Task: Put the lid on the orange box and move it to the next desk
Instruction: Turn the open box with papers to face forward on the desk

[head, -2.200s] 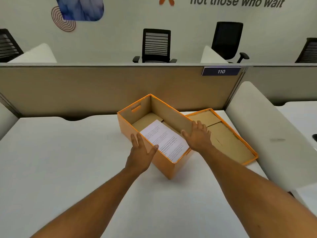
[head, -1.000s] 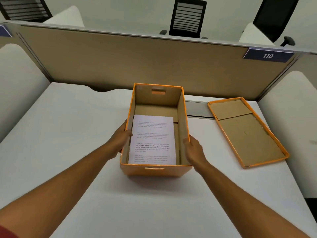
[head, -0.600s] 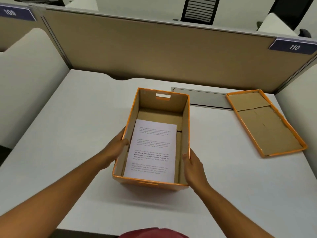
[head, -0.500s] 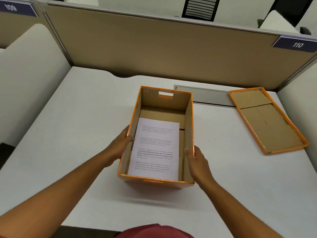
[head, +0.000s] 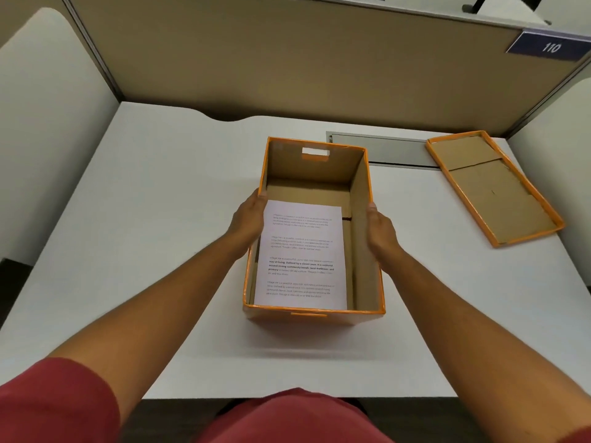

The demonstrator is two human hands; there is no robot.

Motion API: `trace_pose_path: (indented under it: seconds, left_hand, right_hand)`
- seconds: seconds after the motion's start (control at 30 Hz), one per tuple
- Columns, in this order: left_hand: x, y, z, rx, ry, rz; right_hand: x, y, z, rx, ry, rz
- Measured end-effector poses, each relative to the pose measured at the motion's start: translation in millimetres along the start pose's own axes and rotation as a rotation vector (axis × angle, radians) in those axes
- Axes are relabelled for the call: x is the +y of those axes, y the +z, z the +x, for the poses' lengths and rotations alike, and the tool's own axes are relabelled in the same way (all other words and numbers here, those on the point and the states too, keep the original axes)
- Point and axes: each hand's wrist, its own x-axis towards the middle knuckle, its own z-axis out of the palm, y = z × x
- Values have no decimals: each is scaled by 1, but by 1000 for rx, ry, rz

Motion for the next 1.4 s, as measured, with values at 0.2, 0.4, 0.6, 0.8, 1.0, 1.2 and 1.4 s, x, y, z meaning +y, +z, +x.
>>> trace_pose_path:
  seconds: [0.2,0.4,0.6,0.8,1.0,1.2,1.4]
  left_hand:
    - [-21,-19,-19,45,11,46]
    - [-29,-23,-18,49,4,50]
    - [-30,-22,-17,62,0,34]
    - [-29,-22,-17,58,1,37]
    - [-39,-23,-25,51,-5,30]
    - [-49,-23,-25,58,-3,40]
    - [-48,-23,-26,55,21,98]
  right_hand:
    - [18,21,-20,30,-53,-21]
    - [20,27,-25,57,-76,-55]
    - [16,25,-22,60,-120,-112]
    - [13,25,-24,51,-123,-122]
    - [21,24,-32,32,-112,-104]
    - [26,25,-39,35,-102,-92]
    - [27,25,-39,44,-90,-84]
